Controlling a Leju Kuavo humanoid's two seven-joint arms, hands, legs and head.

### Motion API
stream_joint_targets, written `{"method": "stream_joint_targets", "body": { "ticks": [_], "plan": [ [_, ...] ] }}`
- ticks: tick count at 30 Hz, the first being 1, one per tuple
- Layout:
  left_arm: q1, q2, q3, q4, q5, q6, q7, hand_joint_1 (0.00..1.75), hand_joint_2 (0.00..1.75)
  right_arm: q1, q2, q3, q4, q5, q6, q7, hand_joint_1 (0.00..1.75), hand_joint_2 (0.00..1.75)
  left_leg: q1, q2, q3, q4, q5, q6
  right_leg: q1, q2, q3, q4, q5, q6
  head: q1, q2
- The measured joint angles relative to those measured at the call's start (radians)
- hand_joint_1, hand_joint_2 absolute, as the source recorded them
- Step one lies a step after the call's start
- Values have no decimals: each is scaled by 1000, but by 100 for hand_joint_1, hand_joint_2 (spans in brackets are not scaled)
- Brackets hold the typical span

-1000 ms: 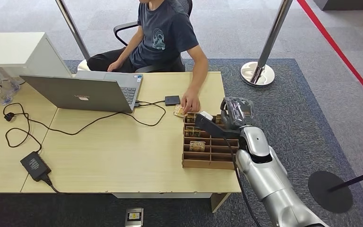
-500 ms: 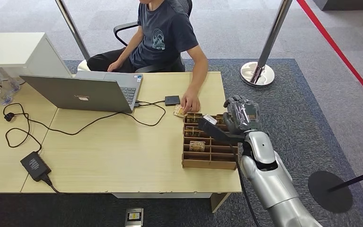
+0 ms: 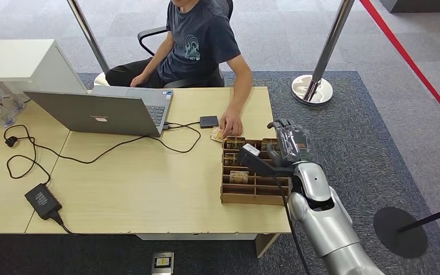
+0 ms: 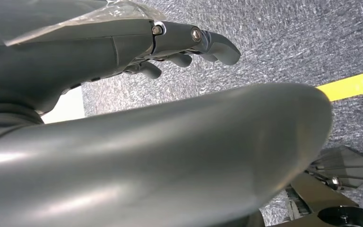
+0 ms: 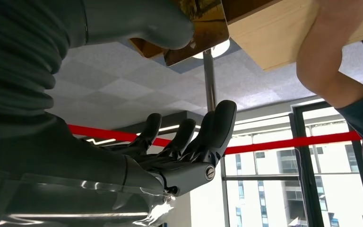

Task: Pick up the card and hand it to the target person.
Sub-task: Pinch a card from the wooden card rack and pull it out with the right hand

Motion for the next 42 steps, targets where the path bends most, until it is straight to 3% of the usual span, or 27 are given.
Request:
{"method": "stream_joint_targets", "body": {
  "ticks": [16,42],
  "plan": [
    [5,0,0,0,10,6,0,0,0,-51,31,2,110,-15,-16,-10,76,175,0,0,0,0,0,0,0,0,0,0,1,1,0,0],
    [7,0,0,4,3,6,-6,0,0,-39,12,-21,136,-5,-34,4,86,175,0,0,0,0,0,0,0,0,0,0,1,1,0,0]
  ]
}}
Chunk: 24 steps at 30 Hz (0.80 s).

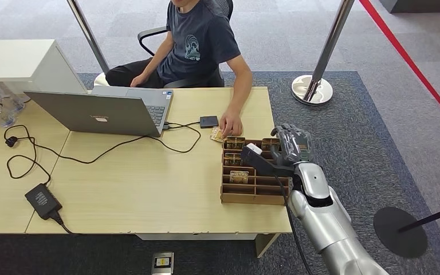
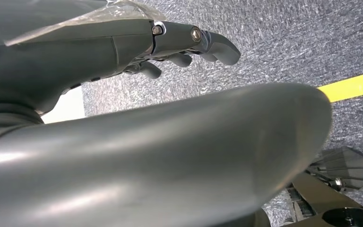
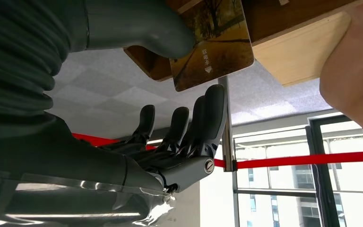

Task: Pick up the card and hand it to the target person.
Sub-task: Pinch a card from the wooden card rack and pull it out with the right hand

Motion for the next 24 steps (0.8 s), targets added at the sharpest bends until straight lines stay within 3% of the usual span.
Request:
{"method": "stream_joint_targets", "body": {
  "ticks": [24],
  "plan": [
    [1,0,0,0,-1,-1,-3,0,0,8,-1,-5,10,-5,-5,-10,96,175,0,0,0,0,0,0,0,0,0,0,0,0,0,0]
  ]
}}
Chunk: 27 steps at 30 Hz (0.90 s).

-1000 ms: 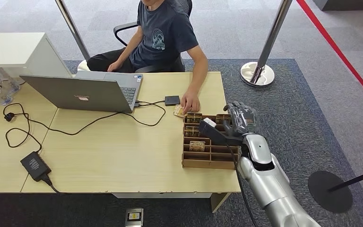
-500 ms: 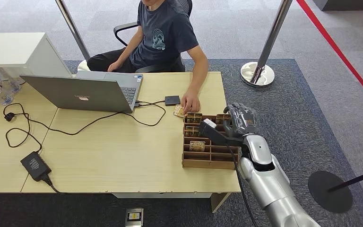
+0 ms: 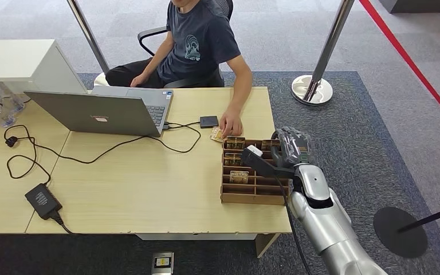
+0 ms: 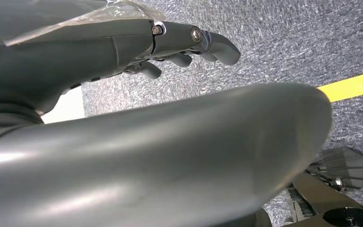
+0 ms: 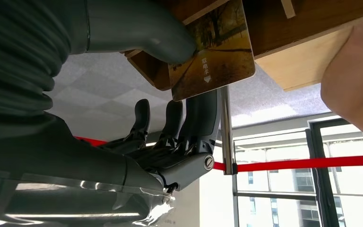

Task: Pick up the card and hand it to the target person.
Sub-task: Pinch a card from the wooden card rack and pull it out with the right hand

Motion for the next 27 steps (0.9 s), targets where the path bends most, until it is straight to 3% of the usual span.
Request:
{"method": "stream_joint_targets", "body": {
  "ticks": [10,15,27],
  "plan": [
    [0,0,0,0,-1,-2,0,0,0,0,1,0,0,2,-3,0,103,175,0,0,0,0,0,0,0,0,0,0,0,0,0,0],
    [0,0,0,0,-2,-3,-1,0,0,0,1,0,1,3,-6,0,123,175,0,0,0,0,0,0,0,0,0,0,0,0,0,0],
    [0,0,0,0,-2,-4,-1,0,0,-3,1,-1,1,3,-6,0,133,175,0,0,0,0,0,0,0,0,0,0,0,0,0,0]
  ]
}}
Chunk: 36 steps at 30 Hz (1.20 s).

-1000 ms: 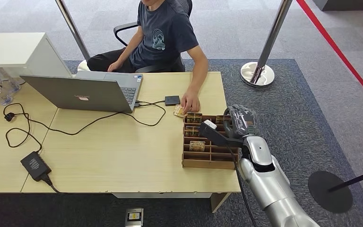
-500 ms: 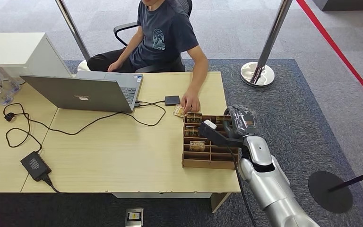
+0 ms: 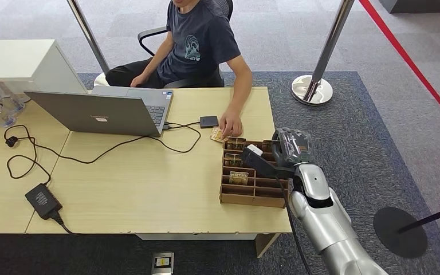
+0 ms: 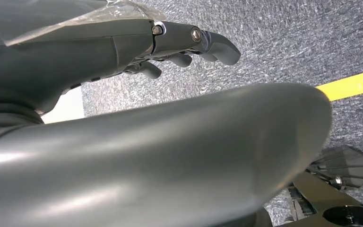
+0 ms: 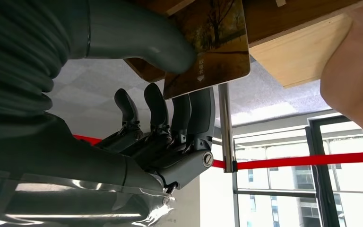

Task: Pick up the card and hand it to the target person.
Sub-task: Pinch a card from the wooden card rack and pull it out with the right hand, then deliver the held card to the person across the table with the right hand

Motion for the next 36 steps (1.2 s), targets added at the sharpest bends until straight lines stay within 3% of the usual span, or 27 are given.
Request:
{"method": "stream_joint_targets", "body": {
  "ticks": [5,12,19,36],
  "plan": [
    [0,0,0,0,-1,-1,0,0,0,0,0,0,0,1,-1,0,145,175,0,0,0,0,0,0,0,0,0,0,0,0,0,0],
    [-1,0,0,0,-2,-4,0,0,0,1,-1,-1,0,7,-2,3,149,175,0,0,0,0,0,0,0,0,0,0,0,0,0,0],
    [-2,0,0,0,-2,-5,0,0,0,1,-1,-2,0,11,-2,4,174,175,0,0,0,0,0,0,0,0,0,0,0,0,0,0],
    [-5,0,0,0,1,4,0,0,0,6,0,-2,-36,18,8,-6,175,175,0,0,1,0,0,0,0,0,0,0,0,0,0,0]
  ]
}}
